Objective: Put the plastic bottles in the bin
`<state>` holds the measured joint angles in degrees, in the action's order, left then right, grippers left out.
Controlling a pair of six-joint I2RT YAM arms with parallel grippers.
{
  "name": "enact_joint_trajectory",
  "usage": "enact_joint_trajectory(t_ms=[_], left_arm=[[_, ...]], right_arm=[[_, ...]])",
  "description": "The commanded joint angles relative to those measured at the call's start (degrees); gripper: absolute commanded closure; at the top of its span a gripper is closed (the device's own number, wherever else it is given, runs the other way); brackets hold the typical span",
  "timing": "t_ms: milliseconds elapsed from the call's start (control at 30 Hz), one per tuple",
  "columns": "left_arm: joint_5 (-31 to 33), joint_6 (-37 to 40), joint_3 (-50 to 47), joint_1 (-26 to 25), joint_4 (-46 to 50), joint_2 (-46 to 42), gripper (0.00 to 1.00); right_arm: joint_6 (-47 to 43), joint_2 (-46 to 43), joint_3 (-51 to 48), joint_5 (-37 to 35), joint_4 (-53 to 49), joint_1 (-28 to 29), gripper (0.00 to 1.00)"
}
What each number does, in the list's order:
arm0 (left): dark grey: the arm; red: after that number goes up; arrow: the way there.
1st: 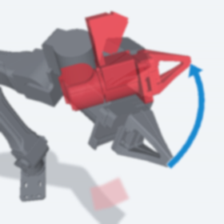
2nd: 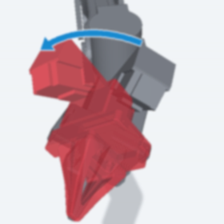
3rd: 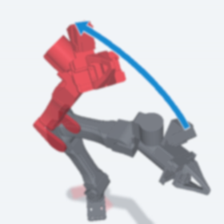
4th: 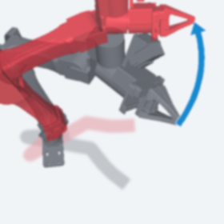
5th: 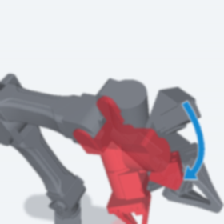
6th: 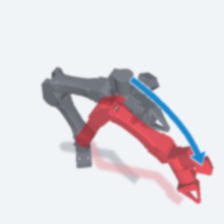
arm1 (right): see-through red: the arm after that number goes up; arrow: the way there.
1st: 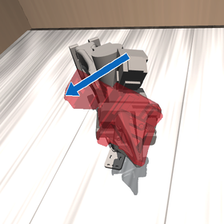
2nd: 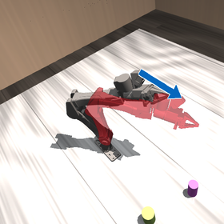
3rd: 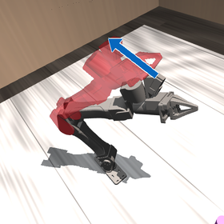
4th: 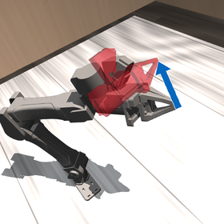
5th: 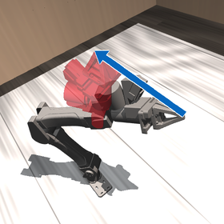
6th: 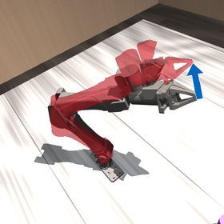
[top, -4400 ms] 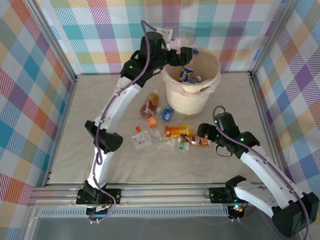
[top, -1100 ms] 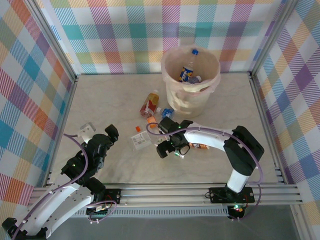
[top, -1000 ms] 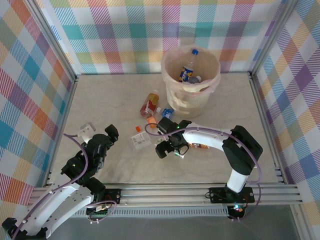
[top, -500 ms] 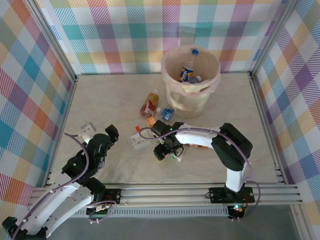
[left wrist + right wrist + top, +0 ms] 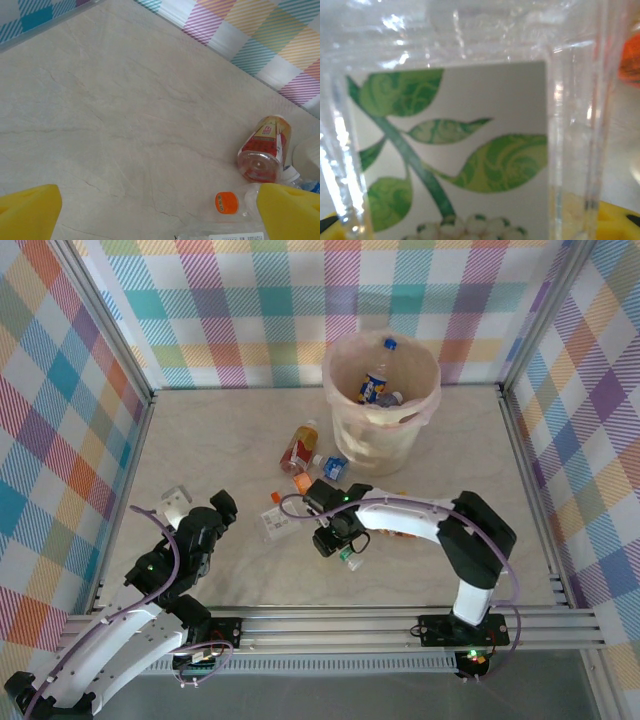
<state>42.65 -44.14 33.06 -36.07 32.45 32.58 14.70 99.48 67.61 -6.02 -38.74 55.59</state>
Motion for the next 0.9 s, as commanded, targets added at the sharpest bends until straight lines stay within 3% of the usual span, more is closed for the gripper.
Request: enact_joint_trajectory(t_ms=[0,167,400,633,867], left_arm=[[2.64,-0.86,2.4,-0.3,2.1,0.12,0.0],[2.76,-0.79,2.45,-0.24,1.96,0.21,0.0],[1.62,-0.4,2.22,-0.3,0.83,0.6,0.0],[-0.85,0.89,2.19,-0.31,-1.79,1.55,0.0],[-3.19,2.08,2.34,-0.29,-3.87,3.48,0.0]], right_arm=[[1.8,-6.77,1.27,-1.19,-3.63,0.4,0.68],[1.75,-13.96,5.77,-4.44,-6.77,0.37,0.68],[-2.45,-17.07,20.82,-14.0,-9.88,-0.56,0.71],[-12.79,-11.21,38.35,-23.35,-7.58,-3.71,0.7],[-18.7,-0.89,54.86,-25.18,-5.42,-10.73,0.7]])
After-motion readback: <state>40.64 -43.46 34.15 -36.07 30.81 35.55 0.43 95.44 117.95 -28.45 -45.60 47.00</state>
